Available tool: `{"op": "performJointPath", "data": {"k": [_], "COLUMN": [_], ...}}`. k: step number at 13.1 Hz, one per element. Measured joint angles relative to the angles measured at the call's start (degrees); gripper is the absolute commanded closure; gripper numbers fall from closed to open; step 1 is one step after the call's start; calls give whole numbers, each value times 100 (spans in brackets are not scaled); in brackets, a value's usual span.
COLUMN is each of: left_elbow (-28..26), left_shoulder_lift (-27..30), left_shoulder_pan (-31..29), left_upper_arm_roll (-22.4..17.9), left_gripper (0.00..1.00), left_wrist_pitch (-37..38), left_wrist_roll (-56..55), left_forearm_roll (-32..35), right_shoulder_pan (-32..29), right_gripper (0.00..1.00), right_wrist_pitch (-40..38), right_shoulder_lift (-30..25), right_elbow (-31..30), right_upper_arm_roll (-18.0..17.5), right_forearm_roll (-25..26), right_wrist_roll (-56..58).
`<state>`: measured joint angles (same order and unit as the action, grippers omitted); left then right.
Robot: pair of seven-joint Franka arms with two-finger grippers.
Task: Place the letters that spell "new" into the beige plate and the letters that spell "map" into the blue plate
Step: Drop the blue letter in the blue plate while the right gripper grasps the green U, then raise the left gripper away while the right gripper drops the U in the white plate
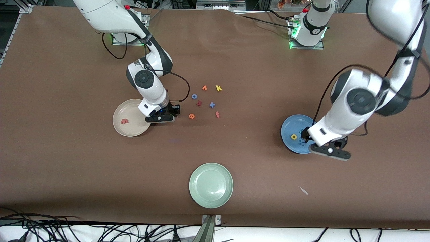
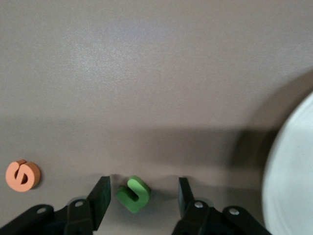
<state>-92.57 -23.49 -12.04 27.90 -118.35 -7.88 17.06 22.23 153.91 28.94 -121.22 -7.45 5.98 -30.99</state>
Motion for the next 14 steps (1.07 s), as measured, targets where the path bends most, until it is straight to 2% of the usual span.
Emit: {"op": "performJointPath", "data": {"k": [1, 3, 5, 6, 9, 11, 12, 14], "left_elbow": [17, 24, 10, -23, -125, -219, -253, -345], "left_shoulder_lift": [333, 823, 1181, 1379, 1963, 2192, 2232, 2220], "left_shoulder_pan": [-3, -9, 80, 342, 1343, 1902, 2045, 2054], "left_upper_arm_roll": [-34, -98, -159, -417, -1726, -2662, -2958, -3094], "left_gripper": [0, 0, 0, 0, 0, 0, 0, 0], "left_wrist_pitch": [182, 763, 1052, 1216, 1601, 1603, 1603, 1603], "left_wrist_roll": [4, 4, 7, 2, 140, 323, 398, 423], "left_forearm_roll": [-394, -735, -812, -933, -1457, -1502, -1517, -1517], "right_shoulder_pan": [10, 26, 27, 26, 31, 16, -17, -180], "right_gripper": [52, 70, 75, 76, 76, 76, 76, 74], "right_wrist_pitch": [34, 53, 54, 51, -80, -865, -1350, -2001], "right_shoulder_lift": [16, 32, 28, 17, -57, -321, -497, -835], "right_elbow": [-2, -8, -11, -13, 21, 249, 417, 580], "right_upper_arm_roll": [0, 0, 3, 5, 5, 81, 173, 466], "right_forearm_roll": [0, 0, 0, 0, 4, 17, 18, 19], "right_wrist_roll": [-4, -6, -8, -9, 34, 320, 652, 1589]}}
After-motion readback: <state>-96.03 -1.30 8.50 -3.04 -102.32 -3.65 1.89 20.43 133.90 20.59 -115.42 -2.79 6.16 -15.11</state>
